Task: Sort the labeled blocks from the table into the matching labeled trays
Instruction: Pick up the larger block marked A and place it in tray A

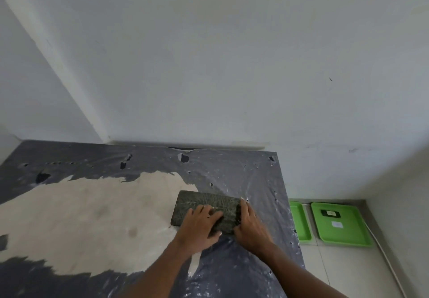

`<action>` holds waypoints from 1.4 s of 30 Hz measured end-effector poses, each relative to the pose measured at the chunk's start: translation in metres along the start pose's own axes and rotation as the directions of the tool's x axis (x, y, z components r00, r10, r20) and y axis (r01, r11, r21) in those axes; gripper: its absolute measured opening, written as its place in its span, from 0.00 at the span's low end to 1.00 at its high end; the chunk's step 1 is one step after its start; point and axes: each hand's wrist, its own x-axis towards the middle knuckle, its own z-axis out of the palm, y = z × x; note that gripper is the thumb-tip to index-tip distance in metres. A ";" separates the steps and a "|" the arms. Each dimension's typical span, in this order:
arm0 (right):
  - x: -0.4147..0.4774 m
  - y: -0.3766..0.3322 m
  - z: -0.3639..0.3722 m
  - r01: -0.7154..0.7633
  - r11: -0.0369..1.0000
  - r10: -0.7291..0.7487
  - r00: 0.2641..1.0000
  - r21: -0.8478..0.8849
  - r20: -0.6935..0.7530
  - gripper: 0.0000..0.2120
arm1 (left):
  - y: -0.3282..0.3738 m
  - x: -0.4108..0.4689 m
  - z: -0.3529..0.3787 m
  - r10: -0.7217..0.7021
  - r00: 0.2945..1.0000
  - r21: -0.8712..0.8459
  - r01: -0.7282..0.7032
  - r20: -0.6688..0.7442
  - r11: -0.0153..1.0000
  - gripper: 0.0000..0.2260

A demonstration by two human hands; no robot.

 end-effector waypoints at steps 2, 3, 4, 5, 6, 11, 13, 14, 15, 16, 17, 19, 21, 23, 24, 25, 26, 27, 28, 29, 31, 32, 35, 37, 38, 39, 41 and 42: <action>0.007 -0.001 0.000 0.060 0.993 -0.058 0.998 -0.105 0.023 0.41 | -0.019 0.006 -0.002 -0.016 0.998 -0.024 0.018 0.065 1.000 0.31; 0.011 0.000 0.001 0.094 0.978 -0.087 0.995 -0.186 0.048 0.44 | -0.029 0.009 -0.003 -0.018 0.995 -0.016 0.020 0.095 1.000 0.36; 0.015 0.000 0.001 0.127 0.958 -0.110 0.991 -0.256 0.077 0.47 | -0.038 0.011 -0.004 -0.021 0.993 -0.009 0.022 0.115 1.000 0.40; 0.020 0.000 0.002 0.153 0.941 -0.125 0.986 -0.303 0.109 0.51 | -0.046 0.012 -0.005 -0.028 0.992 -0.008 0.030 0.126 1.000 0.44; 0.024 0.000 0.003 0.172 0.928 -0.132 0.981 -0.331 0.139 0.54 | -0.054 0.014 -0.006 -0.041 0.991 -0.012 0.042 0.127 0.999 0.48; 0.038 -0.002 0.005 0.221 0.898 -0.168 0.971 -0.381 0.168 0.57 | -0.088 0.021 -0.004 -0.053 0.979 0.047 0.044 0.195 0.998 0.60; 0.040 0.000 0.001 0.252 0.882 -0.214 0.967 -0.398 0.136 0.55 | -0.093 0.024 -0.005 -0.036 0.966 0.046 0.025 0.255 0.999 0.60; 0.040 0.002 -0.002 0.267 0.874 -0.237 0.964 -0.405 0.124 0.55 | -0.092 0.025 -0.006 -0.027 0.966 0.026 0.022 0.256 0.999 0.59; 0.040 0.005 -0.006 0.279 0.869 -0.253 0.960 -0.408 0.118 0.55 | -0.089 0.027 -0.007 -0.018 0.971 0.005 0.018 0.239 1.000 0.58; 0.039 0.009 -0.011 0.287 0.866 -0.263 0.958 -0.410 0.114 0.55 | -0.083 0.029 -0.008 -0.012 0.977 -0.006 0.014 0.214 1.000 0.58; 0.039 0.015 -0.015 0.290 0.860 -0.269 0.957 -0.419 0.112 0.55 | -0.075 0.032 -0.008 -0.011 0.981 -0.012 0.014 0.192 1.000 0.57; 0.035 0.029 -0.026 0.282 0.848 -0.260 0.959 -0.449 0.113 0.56 | -0.056 0.038 -0.005 -0.018 0.987 -0.026 0.023 0.157 0.999 0.57; 0.031 0.044 -0.037 0.258 0.846 -0.239 0.966 -0.467 0.102 0.56 | -0.037 0.044 -0.002 -0.023 0.991 -0.031 0.027 0.132 0.999 0.58; 0.025 0.055 -0.044 0.238 0.844 -0.228 0.970 -0.481 0.081 0.57 | -0.022 0.050 0.002 -0.026 0.994 -0.017 0.028 0.106 0.999 0.59; 0.022 0.059 -0.046 0.235 0.842 -0.228 0.971 -0.486 0.073 0.57 | -0.016 0.052 0.002 -0.026 0.995 -0.001 0.026 0.093 1.000 0.59; 0.020 0.061 -0.047 0.234 0.841 -0.230 0.971 -0.489 0.069 0.57 | -0.011 0.053 0.003 -0.027 0.996 0.016 0.026 0.082 1.000 0.59; 0.018 0.062 -0.048 0.232 0.841 -0.228 0.971 -0.489 0.068 0.57 | -0.008 0.054 0.003 -0.029 0.997 0.029 0.027 0.074 0.999 0.59; 0.016 0.062 -0.048 0.227 0.843 -0.223 0.972 -0.488 0.066 0.57 | -0.006 0.054 0.003 -0.032 0.997 0.038 0.029 0.070 0.999 0.58; 0.014 0.062 -0.047 0.221 0.843 -0.220 0.974 -0.490 0.060 0.57 | -0.005 0.054 0.003 -0.034 0.997 0.045 0.031 0.063 0.998 0.57; 0.012 0.061 -0.047 0.214 0.842 -0.219 0.975 -0.496 0.049 0.56 | -0.003 0.054 0.002 -0.033 0.998 0.053 0.031 0.052 0.998 0.55; 0.007 0.061 -0.048 0.196 0.839 -0.211 0.977 -0.508 0.029 0.56 | 0.003 0.054 -0.001 -0.023 0.999 0.058 0.022 0.026 0.998 0.52; 0.004 0.063 -0.049 0.184 0.841 -0.203 0.979 -0.509 0.018 0.55 | 0.007 0.055 -0.003 -0.015 1.000 0.056 0.014 0.017 0.998 0.51; -0.005 0.076 -0.058 0.165 0.834 -0.202 0.979 -0.526 -0.013 0.56 | 0.024 0.061 -0.007 0.007 1.000 0.063 -0.007 -0.002 0.998 0.50; -0.011 0.088 -0.069 0.167 0.832 -0.204 0.979 -0.529 -0.011 0.56 | 0.041 0.066 -0.010 0.012 1.000 0.077 -0.010 -0.016 0.997 0.50; -0.014 0.095 -0.074 0.173 0.831 -0.210 0.978 -0.529 -0.011 0.56 | 0.051 0.067 -0.011 0.012 1.000 0.098 -0.009 -0.025 0.995 0.50; -0.017 0.102 -0.080 0.183 0.827 -0.223 0.975 -0.531 -0.011 0.55 | 0.061 0.069 -0.012 0.013 1.000 0.123 -0.009 -0.029 0.992 0.49; -0.022 0.117 -0.092 0.205 0.819 -0.246 0.969 -0.536 -0.004 0.53 | 0.084 0.073 -0.012 0.002 1.000 0.154 0.001 -0.021 0.988 0.50; -0.024 0.125 -0.099 0.217 0.815 -0.256 0.967 -0.538 0.002 0.53 | 0.095 0.074 -0.012 -0.014 1.000 0.154 0.016 -0.014 0.988 0.50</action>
